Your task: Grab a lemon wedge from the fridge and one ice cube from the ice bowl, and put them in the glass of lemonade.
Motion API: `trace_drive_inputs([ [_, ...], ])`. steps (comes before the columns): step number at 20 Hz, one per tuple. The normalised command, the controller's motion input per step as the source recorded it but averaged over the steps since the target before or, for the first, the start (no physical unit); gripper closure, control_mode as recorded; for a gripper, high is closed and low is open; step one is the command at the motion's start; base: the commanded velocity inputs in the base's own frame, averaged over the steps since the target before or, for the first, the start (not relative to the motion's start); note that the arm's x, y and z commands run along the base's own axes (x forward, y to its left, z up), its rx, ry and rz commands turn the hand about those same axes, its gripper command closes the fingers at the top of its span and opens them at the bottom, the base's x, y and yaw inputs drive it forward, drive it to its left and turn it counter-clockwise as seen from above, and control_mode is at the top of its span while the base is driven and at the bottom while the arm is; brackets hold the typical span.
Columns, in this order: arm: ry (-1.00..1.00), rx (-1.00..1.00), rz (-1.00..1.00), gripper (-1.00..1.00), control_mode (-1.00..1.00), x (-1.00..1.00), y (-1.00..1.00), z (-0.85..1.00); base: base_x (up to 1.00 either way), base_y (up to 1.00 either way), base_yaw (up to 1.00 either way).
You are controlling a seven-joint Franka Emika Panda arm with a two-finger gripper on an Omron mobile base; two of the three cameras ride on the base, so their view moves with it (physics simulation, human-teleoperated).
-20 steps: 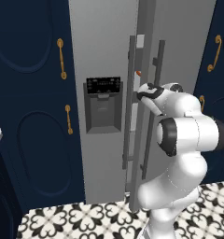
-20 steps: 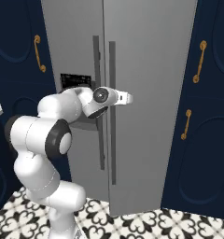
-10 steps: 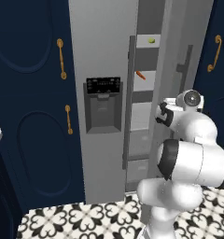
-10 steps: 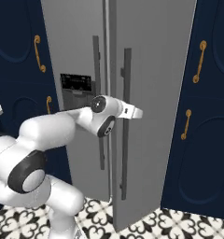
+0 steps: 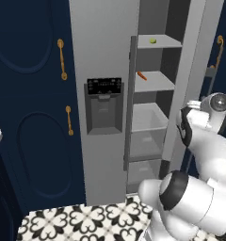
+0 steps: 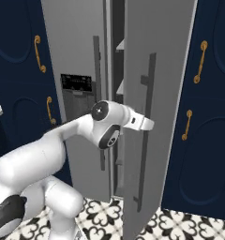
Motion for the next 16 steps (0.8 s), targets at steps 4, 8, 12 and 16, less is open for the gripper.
trace_drive_inputs([
  [4, -0.20, -0.11, 0.04, -1.00, -1.00, -1.00, 0.15, 0.71, 0.00, 0.00, 0.00],
  [8, -0.20, -0.19, 0.01, -1.00, -1.00, -0.98, 0.47, 0.78, 0.00, 0.00, 0.00],
  [12, 0.00, -0.29, 0.01, -1.00, -1.00, -0.42, 0.90, 0.54, 0.00, 0.00, 0.00],
  [16, 0.20, -0.42, 0.04, -1.00, -1.00, 0.19, 1.00, 0.21, 0.00, 0.00, 0.00],
])
